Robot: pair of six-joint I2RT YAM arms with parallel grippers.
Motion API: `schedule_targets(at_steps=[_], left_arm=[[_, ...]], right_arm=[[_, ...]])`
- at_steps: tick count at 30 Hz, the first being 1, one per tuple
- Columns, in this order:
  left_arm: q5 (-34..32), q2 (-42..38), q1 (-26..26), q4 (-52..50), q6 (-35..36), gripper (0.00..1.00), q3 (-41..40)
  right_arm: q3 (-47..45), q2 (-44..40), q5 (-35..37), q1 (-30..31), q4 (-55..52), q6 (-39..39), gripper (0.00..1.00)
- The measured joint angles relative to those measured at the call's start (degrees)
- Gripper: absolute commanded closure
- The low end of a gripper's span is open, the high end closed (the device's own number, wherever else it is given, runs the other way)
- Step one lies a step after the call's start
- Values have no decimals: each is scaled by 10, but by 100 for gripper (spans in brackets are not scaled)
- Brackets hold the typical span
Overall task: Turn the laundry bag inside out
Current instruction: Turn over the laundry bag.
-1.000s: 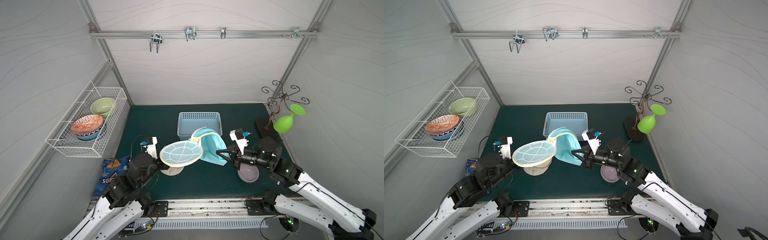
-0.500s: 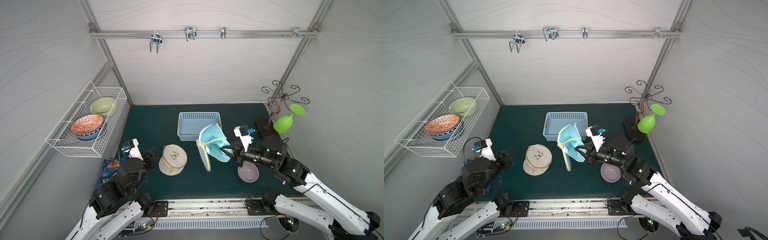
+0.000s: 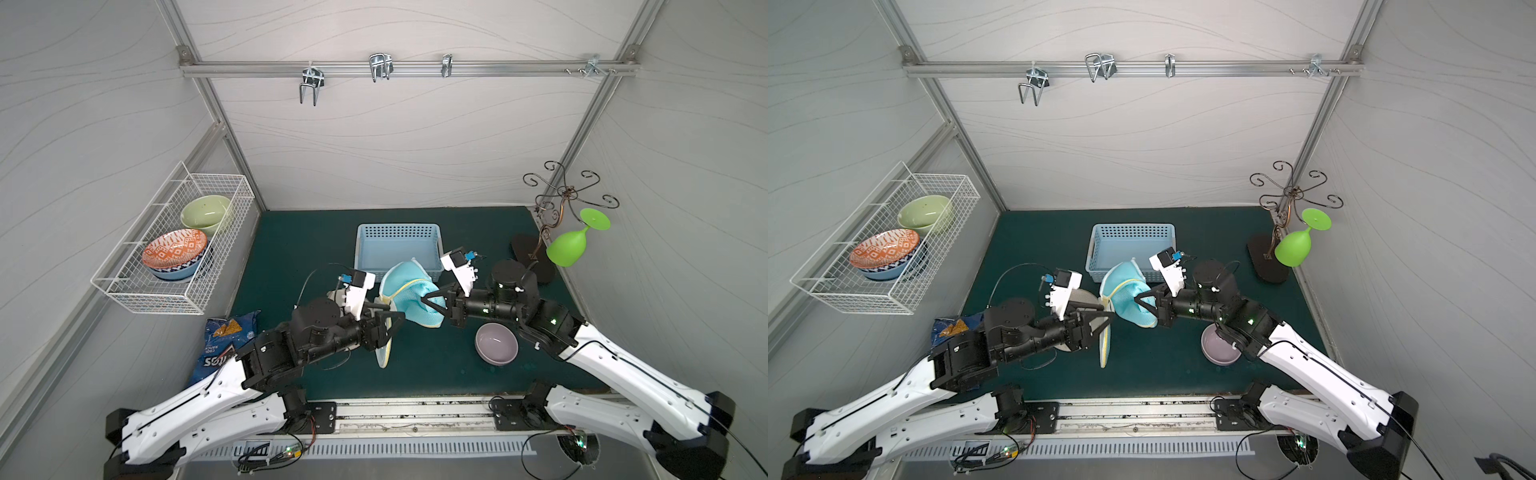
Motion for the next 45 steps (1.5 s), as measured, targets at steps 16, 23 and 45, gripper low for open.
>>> schedule_targets(at_steps=[16, 23, 45], left_arm=[[-182, 75, -49, 14, 101, 40, 5], [-236, 66, -49, 19, 103, 35, 12], [-103, 26, 24, 68, 15, 2, -13]], right_arm=[[9, 1, -48, 14, 10, 31, 100], [2, 2, -45, 44, 24, 31, 100], [-33, 5, -60, 94, 66, 8, 100]])
